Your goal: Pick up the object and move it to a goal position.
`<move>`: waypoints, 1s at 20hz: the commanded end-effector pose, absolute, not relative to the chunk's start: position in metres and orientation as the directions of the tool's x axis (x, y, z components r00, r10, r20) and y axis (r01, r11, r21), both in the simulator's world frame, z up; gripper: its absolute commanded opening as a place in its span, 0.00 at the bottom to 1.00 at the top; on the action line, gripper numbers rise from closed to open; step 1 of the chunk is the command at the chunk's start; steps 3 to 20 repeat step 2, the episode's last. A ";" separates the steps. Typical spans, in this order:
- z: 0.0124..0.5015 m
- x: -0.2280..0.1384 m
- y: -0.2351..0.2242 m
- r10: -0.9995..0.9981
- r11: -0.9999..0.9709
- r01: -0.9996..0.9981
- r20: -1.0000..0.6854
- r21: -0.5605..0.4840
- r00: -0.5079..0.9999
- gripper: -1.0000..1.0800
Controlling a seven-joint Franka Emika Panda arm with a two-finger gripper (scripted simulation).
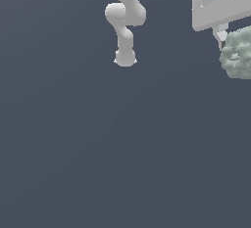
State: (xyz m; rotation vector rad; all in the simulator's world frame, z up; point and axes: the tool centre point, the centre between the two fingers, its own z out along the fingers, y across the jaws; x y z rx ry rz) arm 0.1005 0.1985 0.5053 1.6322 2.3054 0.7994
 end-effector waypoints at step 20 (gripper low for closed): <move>0.512 0.099 0.200 0.916 0.246 0.802 0.140 0.543 -0.376 0.00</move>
